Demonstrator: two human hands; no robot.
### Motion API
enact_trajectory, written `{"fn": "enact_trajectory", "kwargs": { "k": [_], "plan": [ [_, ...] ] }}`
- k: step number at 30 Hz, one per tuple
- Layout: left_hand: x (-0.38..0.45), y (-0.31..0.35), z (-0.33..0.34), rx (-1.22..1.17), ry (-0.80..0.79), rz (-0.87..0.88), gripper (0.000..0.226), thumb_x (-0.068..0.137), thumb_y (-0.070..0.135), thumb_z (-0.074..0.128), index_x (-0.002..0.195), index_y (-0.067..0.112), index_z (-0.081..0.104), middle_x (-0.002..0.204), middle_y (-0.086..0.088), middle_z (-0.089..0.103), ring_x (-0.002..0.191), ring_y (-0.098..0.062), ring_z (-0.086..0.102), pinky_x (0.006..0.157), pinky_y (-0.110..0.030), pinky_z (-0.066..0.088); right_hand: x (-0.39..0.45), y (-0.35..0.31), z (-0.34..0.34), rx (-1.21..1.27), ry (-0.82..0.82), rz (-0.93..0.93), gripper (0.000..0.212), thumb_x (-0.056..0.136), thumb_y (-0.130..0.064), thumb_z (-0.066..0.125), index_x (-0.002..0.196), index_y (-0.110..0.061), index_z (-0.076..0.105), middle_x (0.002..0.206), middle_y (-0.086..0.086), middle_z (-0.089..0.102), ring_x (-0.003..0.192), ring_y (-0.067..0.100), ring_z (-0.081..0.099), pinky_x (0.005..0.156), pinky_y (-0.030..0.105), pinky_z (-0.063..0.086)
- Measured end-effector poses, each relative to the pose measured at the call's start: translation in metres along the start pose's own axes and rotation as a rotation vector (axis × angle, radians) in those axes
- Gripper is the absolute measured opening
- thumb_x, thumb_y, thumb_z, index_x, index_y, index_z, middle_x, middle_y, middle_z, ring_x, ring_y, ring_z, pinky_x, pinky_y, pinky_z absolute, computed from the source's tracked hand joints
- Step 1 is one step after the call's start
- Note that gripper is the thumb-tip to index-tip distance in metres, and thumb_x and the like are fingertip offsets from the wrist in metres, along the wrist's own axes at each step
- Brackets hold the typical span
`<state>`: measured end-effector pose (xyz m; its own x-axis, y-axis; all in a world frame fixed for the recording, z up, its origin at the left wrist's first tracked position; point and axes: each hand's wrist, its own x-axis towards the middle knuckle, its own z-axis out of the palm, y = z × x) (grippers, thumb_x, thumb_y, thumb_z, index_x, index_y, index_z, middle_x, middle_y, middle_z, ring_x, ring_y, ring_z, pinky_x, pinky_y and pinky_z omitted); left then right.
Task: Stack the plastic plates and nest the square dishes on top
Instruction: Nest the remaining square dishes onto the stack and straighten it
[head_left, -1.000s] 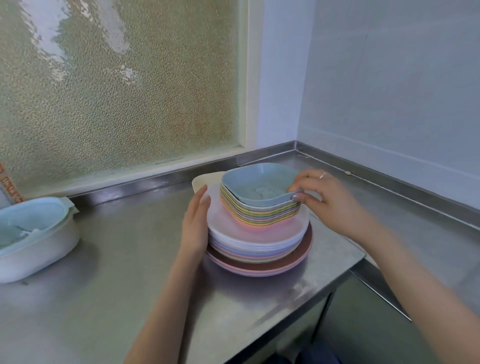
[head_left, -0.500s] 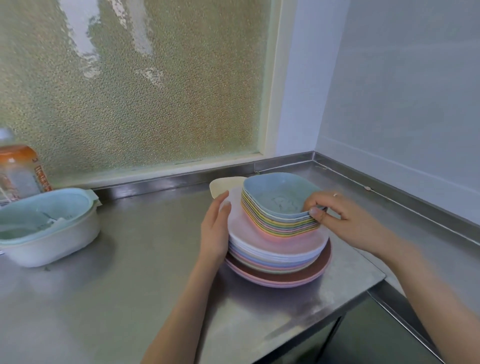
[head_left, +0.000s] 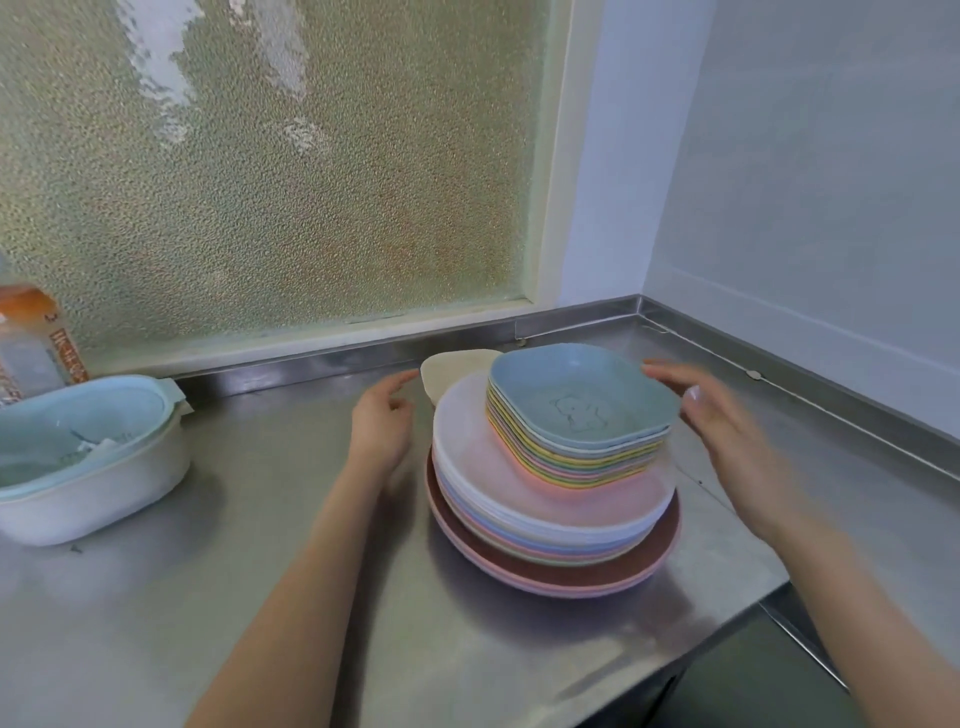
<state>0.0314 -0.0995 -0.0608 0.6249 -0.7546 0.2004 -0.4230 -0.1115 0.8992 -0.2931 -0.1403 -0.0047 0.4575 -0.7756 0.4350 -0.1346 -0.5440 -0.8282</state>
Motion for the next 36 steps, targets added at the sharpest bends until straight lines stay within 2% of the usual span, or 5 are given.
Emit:
{"fn": "enact_trajectory", "kwargs": {
  "k": [6,11,16,21,36],
  "plan": [
    [0.035,-0.014,0.019,0.427,-0.336,0.072,0.029,0.080,0.025,0.061,0.108,0.030,0.066,0.131,-0.017,0.054,0.134,-0.036,0.035,0.107,-0.051,0.032,0.004,0.034,0.013,0.176,0.020,0.070,0.058,0.084,-0.071,0.036,0.127,-0.035,0.052,0.136,-0.007,0.052,0.128,0.014,0.045,0.109,0.051,0.032],
    [0.034,-0.007,0.023,0.404,-0.204,0.114,0.017,0.077,0.008,0.057,0.063,0.015,0.052,0.071,-0.007,0.060,0.076,-0.027,0.056,0.056,-0.026,0.037,0.010,0.037,0.020,0.263,0.029,0.072,0.058,0.085,-0.068,0.038,0.126,-0.030,0.053,0.131,-0.003,0.057,0.124,0.017,0.051,0.106,0.047,0.036],
    [0.024,-0.007,0.012,0.316,0.048,0.188,0.004,0.080,0.007,0.059,0.080,0.004,0.057,0.084,-0.016,0.065,0.079,-0.033,0.058,0.064,-0.036,0.044,0.013,0.037,0.022,0.297,0.048,0.084,0.060,0.082,-0.071,0.040,0.124,-0.030,0.056,0.130,-0.003,0.058,0.123,0.017,0.052,0.106,0.047,0.036],
    [0.009,0.024,-0.009,0.212,0.200,0.356,0.007,0.085,0.011,0.062,0.085,0.005,0.058,0.091,-0.011,0.066,0.086,-0.026,0.056,0.061,-0.021,0.026,0.013,0.029,0.024,0.320,0.070,0.101,0.062,0.080,-0.075,0.041,0.122,-0.032,0.057,0.130,-0.005,0.059,0.123,0.016,0.052,0.107,0.047,0.037],
    [-0.091,0.119,-0.022,0.118,-0.010,0.657,0.012,0.086,0.011,0.063,0.084,0.008,0.052,0.090,-0.004,0.064,0.083,0.005,0.056,0.067,-0.006,0.038,-0.001,-0.036,0.015,0.190,0.119,-0.030,0.040,0.094,-0.050,0.039,0.128,-0.033,0.051,0.134,-0.015,0.053,0.124,0.003,0.049,0.107,0.033,0.036]
  ]
}}
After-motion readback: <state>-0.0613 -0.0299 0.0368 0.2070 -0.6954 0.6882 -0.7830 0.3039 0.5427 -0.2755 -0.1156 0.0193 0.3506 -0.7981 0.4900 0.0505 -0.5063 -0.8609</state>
